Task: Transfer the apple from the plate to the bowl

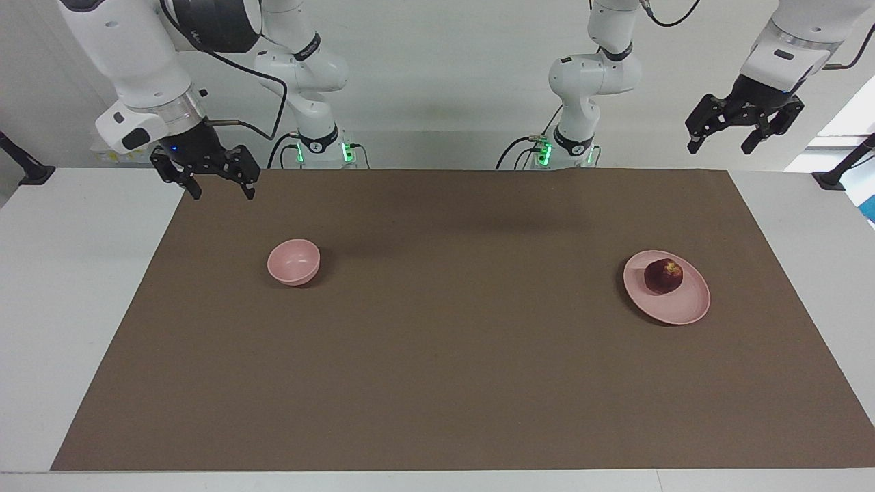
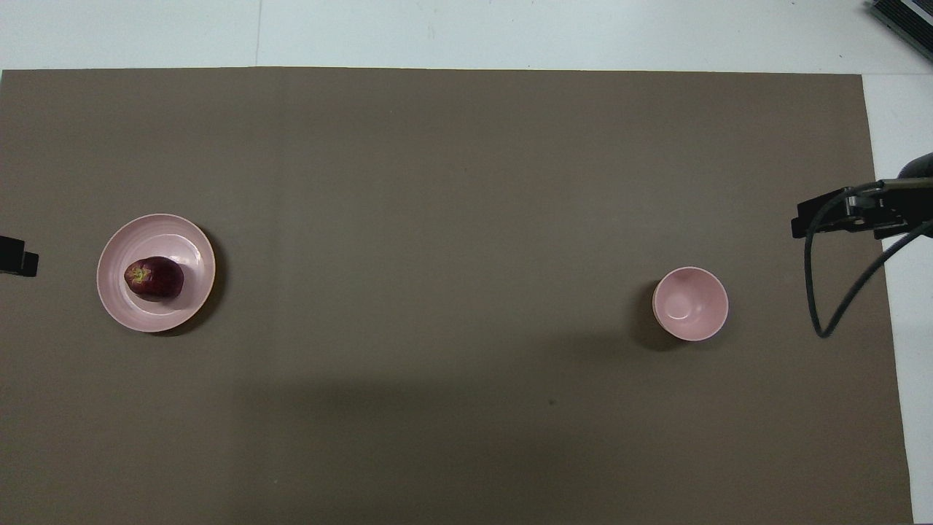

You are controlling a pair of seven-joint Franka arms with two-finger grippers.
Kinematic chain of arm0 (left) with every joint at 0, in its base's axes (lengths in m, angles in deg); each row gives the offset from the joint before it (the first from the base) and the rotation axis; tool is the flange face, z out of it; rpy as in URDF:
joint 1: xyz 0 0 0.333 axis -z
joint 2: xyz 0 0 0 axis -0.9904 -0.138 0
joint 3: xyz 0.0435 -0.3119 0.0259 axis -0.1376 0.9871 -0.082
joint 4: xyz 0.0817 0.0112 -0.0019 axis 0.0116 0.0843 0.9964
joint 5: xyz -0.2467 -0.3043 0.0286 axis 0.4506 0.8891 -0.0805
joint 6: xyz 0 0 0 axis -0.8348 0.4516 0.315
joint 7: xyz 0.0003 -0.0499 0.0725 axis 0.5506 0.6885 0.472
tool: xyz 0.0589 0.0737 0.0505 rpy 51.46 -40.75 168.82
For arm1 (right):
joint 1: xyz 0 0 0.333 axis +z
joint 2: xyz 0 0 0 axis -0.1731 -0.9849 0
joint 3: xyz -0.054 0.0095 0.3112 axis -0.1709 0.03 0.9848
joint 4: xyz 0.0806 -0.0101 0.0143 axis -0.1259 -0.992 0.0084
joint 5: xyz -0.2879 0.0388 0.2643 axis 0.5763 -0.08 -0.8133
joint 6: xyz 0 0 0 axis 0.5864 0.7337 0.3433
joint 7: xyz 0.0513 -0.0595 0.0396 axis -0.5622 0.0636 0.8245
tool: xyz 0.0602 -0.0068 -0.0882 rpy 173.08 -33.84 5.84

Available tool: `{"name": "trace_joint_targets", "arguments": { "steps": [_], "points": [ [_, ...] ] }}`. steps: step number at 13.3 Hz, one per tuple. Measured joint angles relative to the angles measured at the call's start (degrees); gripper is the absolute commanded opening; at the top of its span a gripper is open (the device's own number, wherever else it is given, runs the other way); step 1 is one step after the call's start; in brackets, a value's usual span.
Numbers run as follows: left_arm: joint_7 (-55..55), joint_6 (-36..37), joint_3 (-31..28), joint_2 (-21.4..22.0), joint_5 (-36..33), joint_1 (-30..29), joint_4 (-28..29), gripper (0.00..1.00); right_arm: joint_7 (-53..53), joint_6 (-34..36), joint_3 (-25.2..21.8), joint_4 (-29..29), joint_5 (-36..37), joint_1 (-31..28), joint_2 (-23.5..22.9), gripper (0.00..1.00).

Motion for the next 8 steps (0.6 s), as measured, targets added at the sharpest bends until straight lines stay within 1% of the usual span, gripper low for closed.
{"name": "trace_joint_targets", "arguments": {
  "steps": [6, 8],
  "points": [
    [-0.1, 0.0, 0.12, 0.08, 0.0, 0.04, 0.03, 1.0, 0.04, 0.07, -0.03, 0.01, 0.04, -0.08, 0.0, 1.0],
    [-0.31, 0.0, 0.38, 0.1, 0.0, 0.08, 0.04, 1.0, 0.06, 1.06, -0.08, 0.05, 0.04, -0.11, -0.02, 1.0]
  ]
}}
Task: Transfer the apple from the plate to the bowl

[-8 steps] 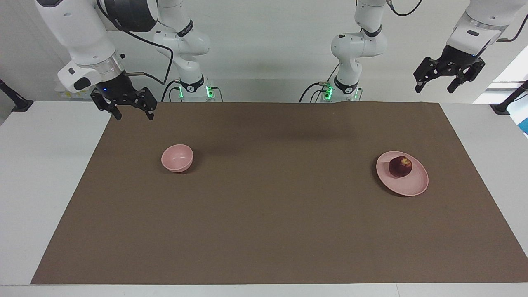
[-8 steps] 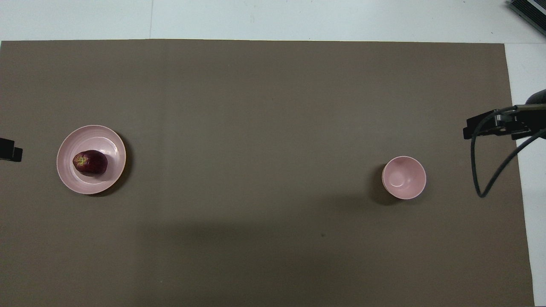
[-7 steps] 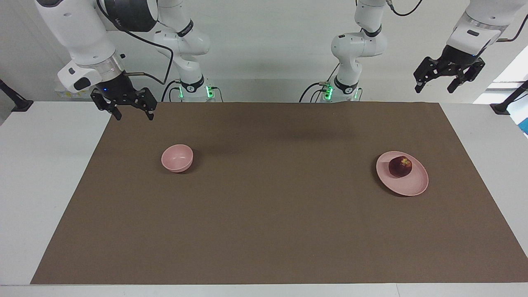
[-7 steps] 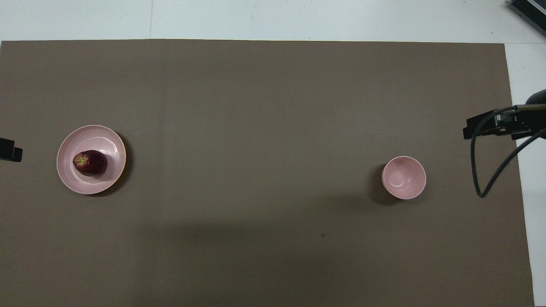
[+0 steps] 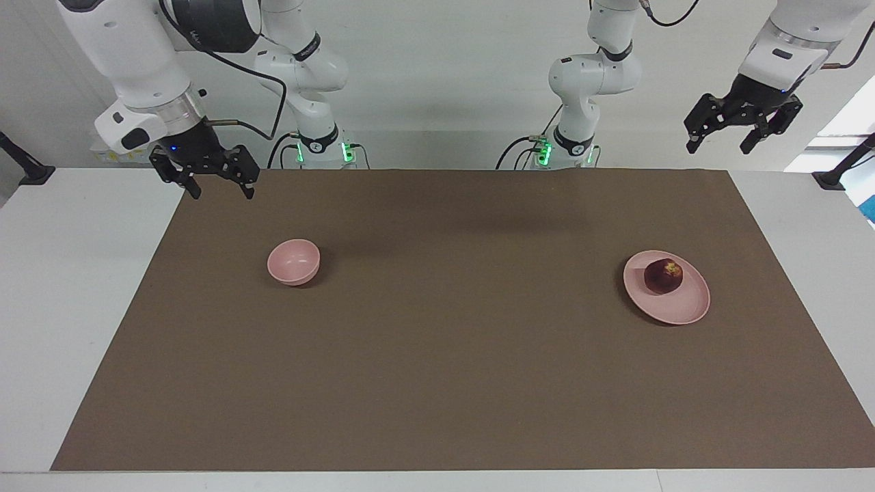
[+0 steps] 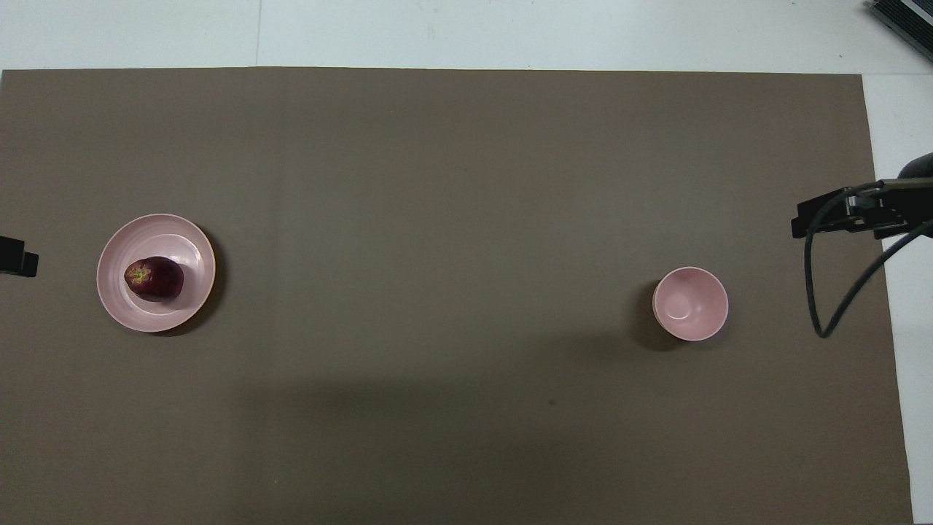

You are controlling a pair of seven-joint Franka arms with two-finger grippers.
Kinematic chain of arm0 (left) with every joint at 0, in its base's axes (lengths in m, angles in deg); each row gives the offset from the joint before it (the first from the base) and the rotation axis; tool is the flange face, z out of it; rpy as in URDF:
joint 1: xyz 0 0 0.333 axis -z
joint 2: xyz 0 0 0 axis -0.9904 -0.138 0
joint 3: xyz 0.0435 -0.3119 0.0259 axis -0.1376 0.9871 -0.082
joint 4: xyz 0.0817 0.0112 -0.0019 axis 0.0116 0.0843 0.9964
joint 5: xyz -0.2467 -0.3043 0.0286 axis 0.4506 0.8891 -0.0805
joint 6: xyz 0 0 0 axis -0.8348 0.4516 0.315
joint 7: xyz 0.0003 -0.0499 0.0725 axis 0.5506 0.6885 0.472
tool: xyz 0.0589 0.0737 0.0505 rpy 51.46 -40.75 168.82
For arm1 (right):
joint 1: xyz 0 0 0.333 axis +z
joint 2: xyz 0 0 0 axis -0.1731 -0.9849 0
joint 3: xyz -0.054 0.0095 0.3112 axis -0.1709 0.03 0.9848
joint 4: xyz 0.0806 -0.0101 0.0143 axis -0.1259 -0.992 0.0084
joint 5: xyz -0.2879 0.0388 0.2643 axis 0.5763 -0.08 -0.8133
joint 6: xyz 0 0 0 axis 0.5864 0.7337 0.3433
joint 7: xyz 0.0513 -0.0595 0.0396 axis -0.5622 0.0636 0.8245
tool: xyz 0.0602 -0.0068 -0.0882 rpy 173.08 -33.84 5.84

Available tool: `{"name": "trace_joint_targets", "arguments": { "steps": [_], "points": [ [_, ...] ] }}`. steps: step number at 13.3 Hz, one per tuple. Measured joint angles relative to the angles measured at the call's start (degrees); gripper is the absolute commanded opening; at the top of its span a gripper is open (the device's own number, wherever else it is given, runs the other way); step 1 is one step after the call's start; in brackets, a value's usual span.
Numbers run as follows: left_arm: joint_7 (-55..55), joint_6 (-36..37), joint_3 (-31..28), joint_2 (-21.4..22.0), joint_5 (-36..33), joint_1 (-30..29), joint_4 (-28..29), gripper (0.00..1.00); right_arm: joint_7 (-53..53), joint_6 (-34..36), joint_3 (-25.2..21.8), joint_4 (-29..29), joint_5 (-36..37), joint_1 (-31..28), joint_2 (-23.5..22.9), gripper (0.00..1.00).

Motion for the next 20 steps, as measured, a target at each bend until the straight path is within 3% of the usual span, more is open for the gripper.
{"name": "trace_joint_targets", "arguments": {
  "steps": [5, 10, 15, 20],
  "points": [
    [-0.06, -0.2, -0.1, 0.03, 0.0, -0.05, 0.26, 1.0, 0.0, 4.71, -0.01, 3.29, 0.0, -0.22, -0.26, 1.0],
    [-0.05, -3.27, -0.24, 0.27, 0.0, -0.07, 3.56, 1.0, 0.0, 4.58, 0.11, 4.15, 0.0, -0.02, -0.4, 1.0],
    [0.27, -12.92, -0.29, 0.47, 0.01, -0.09, 12.65, 1.0, 0.0, 4.34, 0.2, 3.58, -0.01, 0.03, -0.39, 1.0],
    [4.54, -26.08, -0.61, 0.4, 0.03, -1.32, 25.07, 1.0, 0.0, -1.58, 0.43, -2.48, -0.02, 0.21, 2.19, 1.0]
  ]
}}
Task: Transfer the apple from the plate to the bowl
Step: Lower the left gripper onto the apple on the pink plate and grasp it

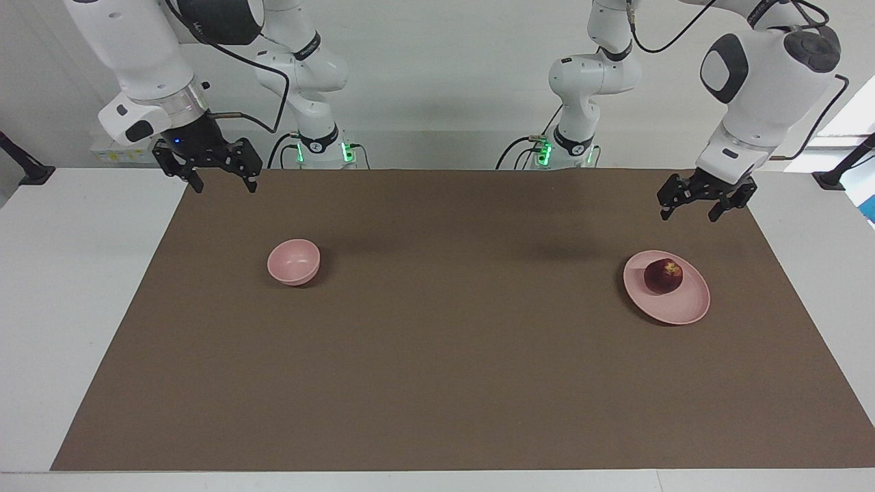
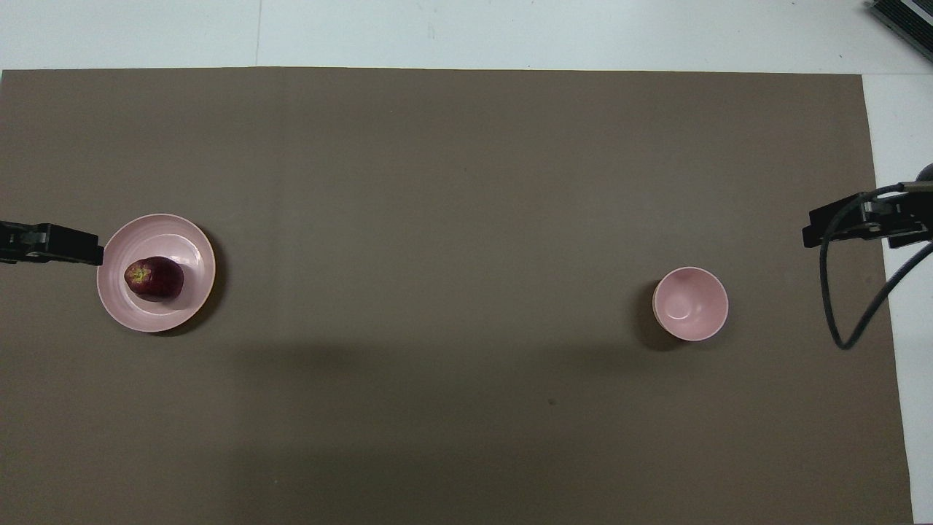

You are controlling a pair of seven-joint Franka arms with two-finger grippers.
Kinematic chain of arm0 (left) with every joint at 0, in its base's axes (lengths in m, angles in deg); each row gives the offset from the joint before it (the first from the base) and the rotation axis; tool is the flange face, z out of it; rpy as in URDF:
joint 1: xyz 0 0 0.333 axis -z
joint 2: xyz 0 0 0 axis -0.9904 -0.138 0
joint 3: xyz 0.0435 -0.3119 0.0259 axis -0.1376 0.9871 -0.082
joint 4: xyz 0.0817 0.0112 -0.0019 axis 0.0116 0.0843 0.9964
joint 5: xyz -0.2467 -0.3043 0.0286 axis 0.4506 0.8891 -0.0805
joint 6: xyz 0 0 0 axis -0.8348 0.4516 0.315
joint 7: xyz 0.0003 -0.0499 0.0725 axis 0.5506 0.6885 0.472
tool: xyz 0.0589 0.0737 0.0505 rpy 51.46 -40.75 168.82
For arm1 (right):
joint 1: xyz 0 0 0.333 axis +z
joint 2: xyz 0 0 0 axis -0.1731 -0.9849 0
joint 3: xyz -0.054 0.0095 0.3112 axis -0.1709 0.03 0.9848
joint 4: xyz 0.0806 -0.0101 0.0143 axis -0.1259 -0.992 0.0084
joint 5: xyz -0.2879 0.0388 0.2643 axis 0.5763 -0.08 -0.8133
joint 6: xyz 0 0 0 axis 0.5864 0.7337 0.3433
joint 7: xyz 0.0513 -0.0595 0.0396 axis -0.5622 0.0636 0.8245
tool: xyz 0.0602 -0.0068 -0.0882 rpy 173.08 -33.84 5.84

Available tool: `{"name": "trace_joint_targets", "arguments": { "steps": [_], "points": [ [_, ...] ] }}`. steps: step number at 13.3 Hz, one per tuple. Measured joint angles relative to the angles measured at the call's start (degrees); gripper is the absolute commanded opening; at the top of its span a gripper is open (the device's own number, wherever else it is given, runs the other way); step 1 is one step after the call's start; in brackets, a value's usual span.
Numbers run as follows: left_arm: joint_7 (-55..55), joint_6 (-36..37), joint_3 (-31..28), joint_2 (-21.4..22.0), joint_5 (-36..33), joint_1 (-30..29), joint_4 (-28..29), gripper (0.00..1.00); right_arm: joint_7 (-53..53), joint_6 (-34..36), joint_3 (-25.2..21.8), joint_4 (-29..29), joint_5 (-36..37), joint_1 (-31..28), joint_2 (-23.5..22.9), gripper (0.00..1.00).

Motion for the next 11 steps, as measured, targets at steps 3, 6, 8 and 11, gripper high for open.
{"name": "trace_joint_targets", "arguments": {
  "steps": [3, 6, 8, 11],
  "points": [
    [1.76, -7.75, -0.09, -0.03, 0.0, -1.21, 6.25, 1.0, -0.03, -1.21, 0.0, -2.89, 0.0, 0.28, 1.07, 1.0],
    [1.92, -13.61, -0.17, -0.79, 0.01, -1.63, 11.49, 1.0, -0.1, -2.65, 0.04, -4.94, -0.01, 0.34, 1.15, 1.0],
    [1.98, -18.18, -0.17, -2.73, 0.01, -1.9, 13.71, 1.0, -0.49, -4.68, 0.09, -7.12, -0.05, 0.85, 1.14, 1.0],
    [1.99, -25.9, -0.18, -6.66, 0.01, -2.42, 15.55, 1.0, -3.81, -8.39, 0.11, -10.94, -0.09, 2.82, 1.07, 1.0]
  ]
}}
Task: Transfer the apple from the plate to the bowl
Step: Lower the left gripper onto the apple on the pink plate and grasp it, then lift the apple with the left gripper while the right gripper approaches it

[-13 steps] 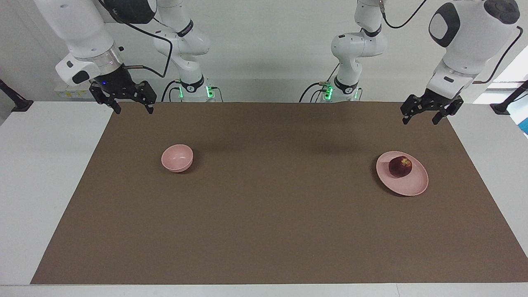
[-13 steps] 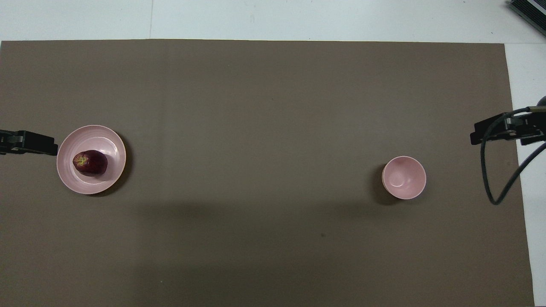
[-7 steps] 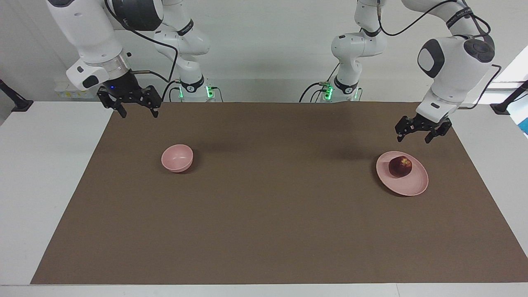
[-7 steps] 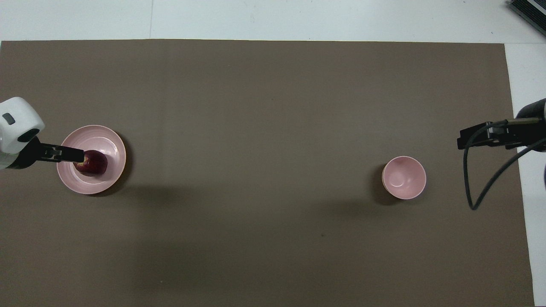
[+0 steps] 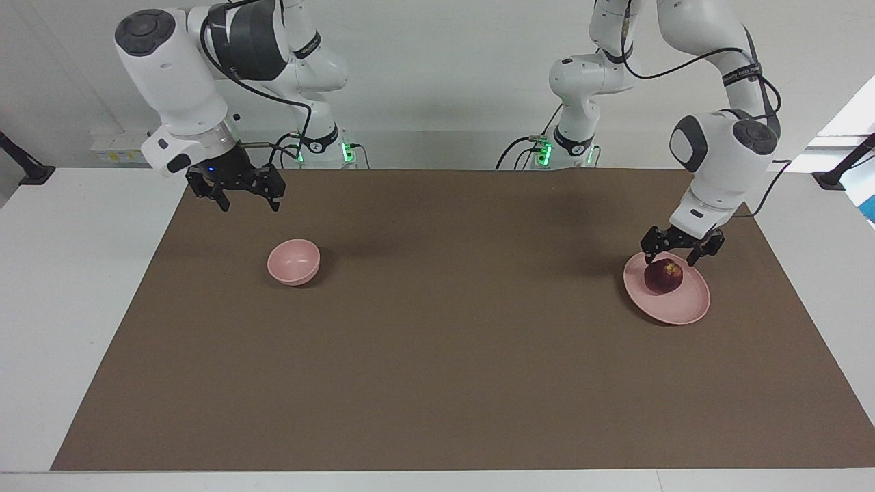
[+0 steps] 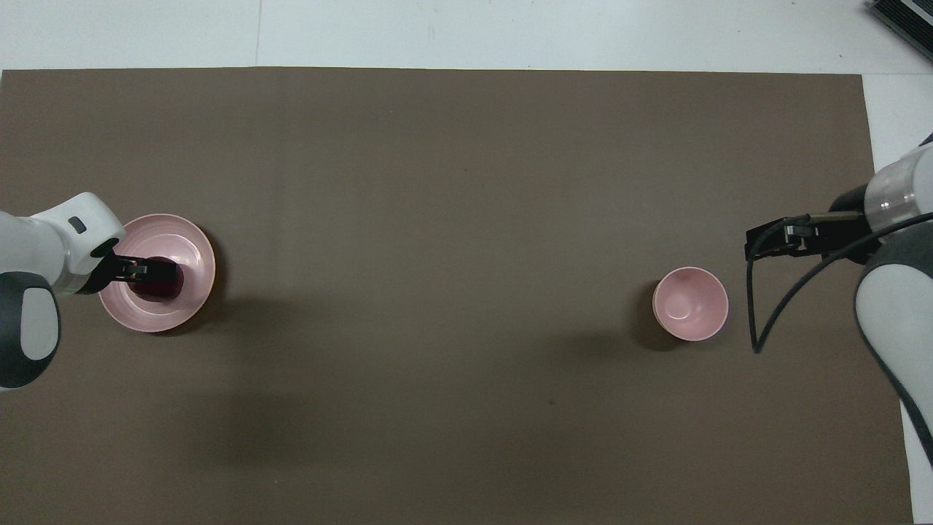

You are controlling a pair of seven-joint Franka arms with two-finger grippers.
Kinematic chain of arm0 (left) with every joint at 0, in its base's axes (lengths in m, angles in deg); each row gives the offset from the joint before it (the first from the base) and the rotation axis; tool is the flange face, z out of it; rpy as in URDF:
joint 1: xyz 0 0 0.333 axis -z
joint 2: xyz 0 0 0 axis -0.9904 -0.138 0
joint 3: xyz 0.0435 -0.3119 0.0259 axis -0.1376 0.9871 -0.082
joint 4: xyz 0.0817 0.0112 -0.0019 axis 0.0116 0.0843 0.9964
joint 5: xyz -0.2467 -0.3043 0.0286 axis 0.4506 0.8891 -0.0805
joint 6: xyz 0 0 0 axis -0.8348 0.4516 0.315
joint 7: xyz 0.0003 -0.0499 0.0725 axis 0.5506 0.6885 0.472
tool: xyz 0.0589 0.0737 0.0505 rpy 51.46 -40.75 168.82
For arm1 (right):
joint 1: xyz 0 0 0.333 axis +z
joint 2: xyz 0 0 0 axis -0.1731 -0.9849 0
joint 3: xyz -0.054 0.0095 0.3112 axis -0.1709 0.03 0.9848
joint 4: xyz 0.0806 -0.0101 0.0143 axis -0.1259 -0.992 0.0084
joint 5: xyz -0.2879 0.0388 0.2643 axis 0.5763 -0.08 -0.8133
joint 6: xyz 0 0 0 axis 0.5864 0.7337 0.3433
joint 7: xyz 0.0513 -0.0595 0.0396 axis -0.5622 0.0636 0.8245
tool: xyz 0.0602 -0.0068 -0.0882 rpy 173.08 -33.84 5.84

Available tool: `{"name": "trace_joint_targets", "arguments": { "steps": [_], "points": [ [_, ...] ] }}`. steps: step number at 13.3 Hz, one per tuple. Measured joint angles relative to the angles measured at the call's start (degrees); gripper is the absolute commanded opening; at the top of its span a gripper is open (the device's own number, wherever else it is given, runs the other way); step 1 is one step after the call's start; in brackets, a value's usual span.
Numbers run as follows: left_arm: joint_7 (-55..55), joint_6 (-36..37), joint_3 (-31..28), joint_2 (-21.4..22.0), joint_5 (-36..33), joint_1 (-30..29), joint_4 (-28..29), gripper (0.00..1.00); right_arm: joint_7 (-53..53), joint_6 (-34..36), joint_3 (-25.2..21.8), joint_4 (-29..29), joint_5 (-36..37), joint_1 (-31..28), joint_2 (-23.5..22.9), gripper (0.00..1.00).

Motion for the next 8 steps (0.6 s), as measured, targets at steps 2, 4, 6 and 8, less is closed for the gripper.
{"name": "trace_joint_targets", "arguments": {
  "steps": [2, 4, 6, 8],
  "points": [
    [0.03, -2.85, -0.05, -2.46, 0.0, -0.89, 0.31, 1.0, -2.24, -3.22, 0.02, -2.99, -0.3, 1.39, -0.15, 1.0],
    [0.05, -3.84, -0.06, -4.0, 0.0, -1.4, 0.42, 0.97, -4.97, -6.58, 0.06, -5.68, -1.18, 2.67, -0.95, 1.0],
    [0.06, -3.85, -0.05, -4.26, 0.0, -1.59, 0.61, 0.51, -7.7, -9.75, 0.08, -7.31, -1.65, 4.16, -2.47, 1.0],
    [0.06, -3.83, -0.03, -4.25, 0.0, -1.59, 0.66, 0.0, -10.42, -11.92, 0.09, -7.98, -1.84, 5.92, -4.0, 1.0]
  ]
}}
